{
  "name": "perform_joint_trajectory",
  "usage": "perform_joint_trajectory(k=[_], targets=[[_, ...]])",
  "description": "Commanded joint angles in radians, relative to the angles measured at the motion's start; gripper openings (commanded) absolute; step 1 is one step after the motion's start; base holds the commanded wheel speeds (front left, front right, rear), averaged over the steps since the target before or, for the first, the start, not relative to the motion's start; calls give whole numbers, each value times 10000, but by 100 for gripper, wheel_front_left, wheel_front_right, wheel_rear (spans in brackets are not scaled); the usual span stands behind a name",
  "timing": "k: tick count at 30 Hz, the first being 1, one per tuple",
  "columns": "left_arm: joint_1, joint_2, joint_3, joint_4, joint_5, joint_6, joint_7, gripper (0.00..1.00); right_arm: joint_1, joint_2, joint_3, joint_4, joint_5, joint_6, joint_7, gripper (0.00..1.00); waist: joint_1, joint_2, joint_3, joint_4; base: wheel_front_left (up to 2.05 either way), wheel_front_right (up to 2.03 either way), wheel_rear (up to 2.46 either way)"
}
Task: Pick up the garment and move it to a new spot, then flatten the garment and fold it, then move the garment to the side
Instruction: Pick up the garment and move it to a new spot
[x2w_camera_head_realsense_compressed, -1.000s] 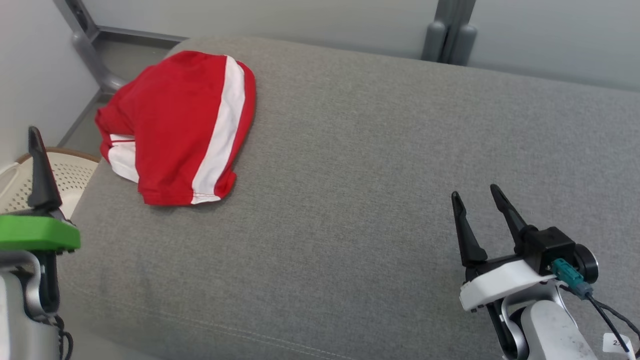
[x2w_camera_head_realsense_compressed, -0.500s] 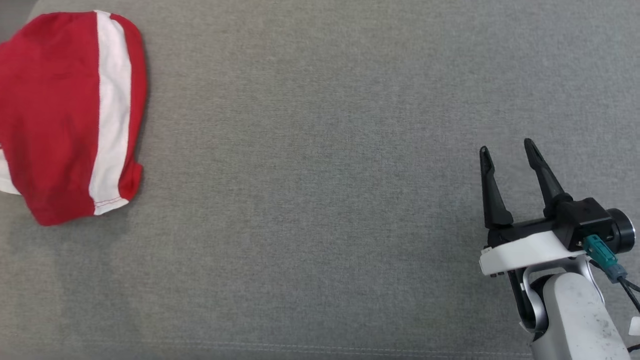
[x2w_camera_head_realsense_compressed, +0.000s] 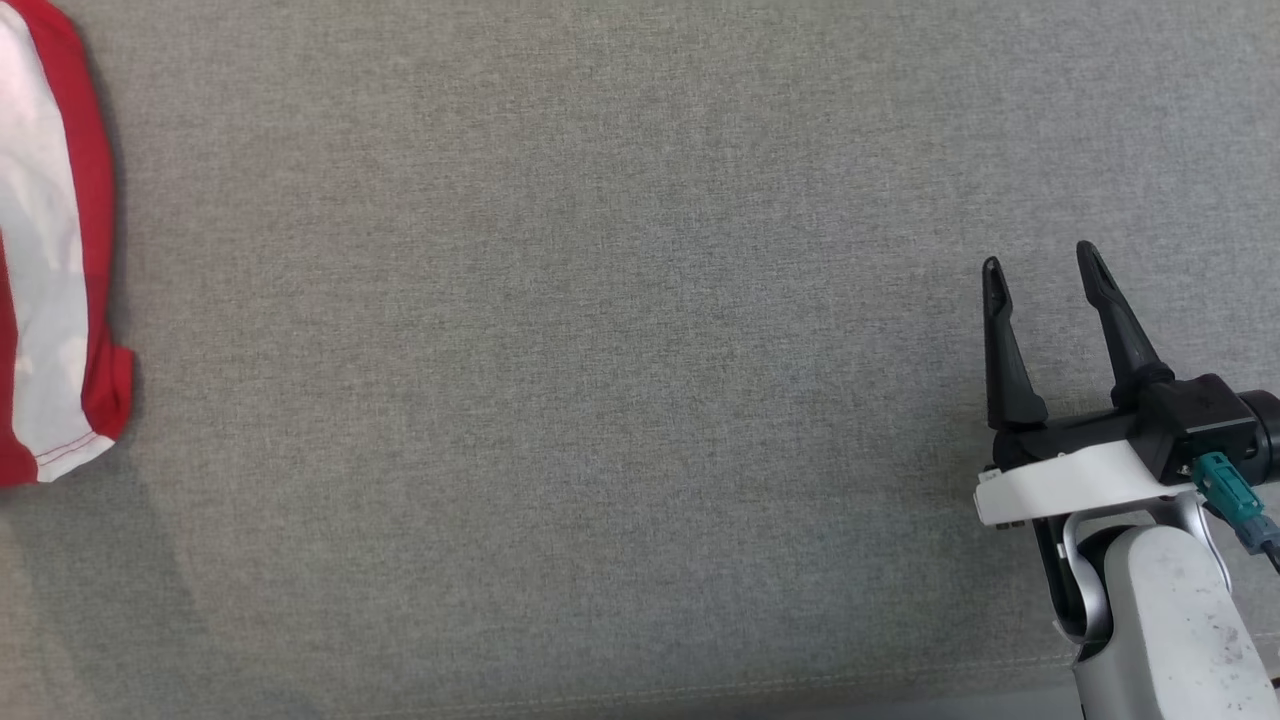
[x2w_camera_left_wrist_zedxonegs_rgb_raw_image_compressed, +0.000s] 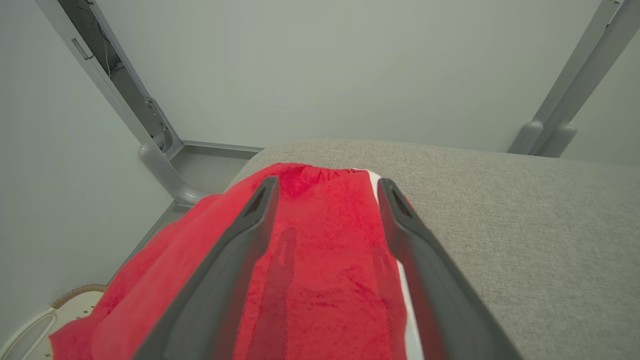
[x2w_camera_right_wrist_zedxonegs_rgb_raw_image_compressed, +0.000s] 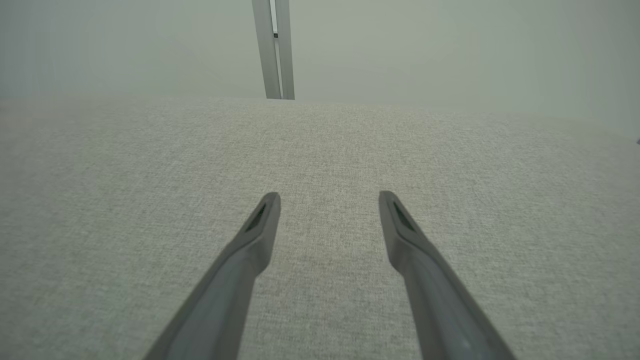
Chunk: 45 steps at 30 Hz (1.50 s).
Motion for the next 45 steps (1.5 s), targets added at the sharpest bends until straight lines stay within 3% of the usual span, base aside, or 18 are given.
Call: perform_joint_trajectory(k=[1, 12, 13, 14, 19, 34, 45], targets=[[-131, 190, -339, 201, -258, -25, 218, 100, -13, -27, -23, -98, -48, -10, 25, 100, -2, 0, 132, -128, 0, 0, 0], [-85, 474, -2167, 1372, -2098, -16, 2554, 100, -31, -28, 99, -76, -4, -10, 78, 100, -2, 0, 0, -176, 0, 0, 0], [-81, 513, -2307, 1460, -2203, -14, 2743, 88, -31, -27, 136, -57, 23, -10, 74, 100, -2, 0, -24, -190, 0, 0, 0], [-91, 532, -2402, 1514, -2317, -13, 2845, 1, -38, -27, 163, -44, 41, -10, 71, 100, -2, 0, -38, -202, 0, 0, 0], [-243, 769, -2827, 1750, -2586, -13, 2837, 0, -80, -28, 234, 38, 110, -10, 34, 100, -2, 0, -104, -268, 0, 0, 0], [-1330, 1254, -3505, 1685, -2197, -13, 64, 0, 135, -30, 479, 888, 556, -10, -220, 100, -2, 0, -1466, 26, 0, 0, 0], [-2579, 1220, -3984, -162, -1447, 72, -544, 0, 326, -30, 722, 1641, 1140, -10, -402, 100, -2, 0, -2595, -141, 0, 0, 0]])
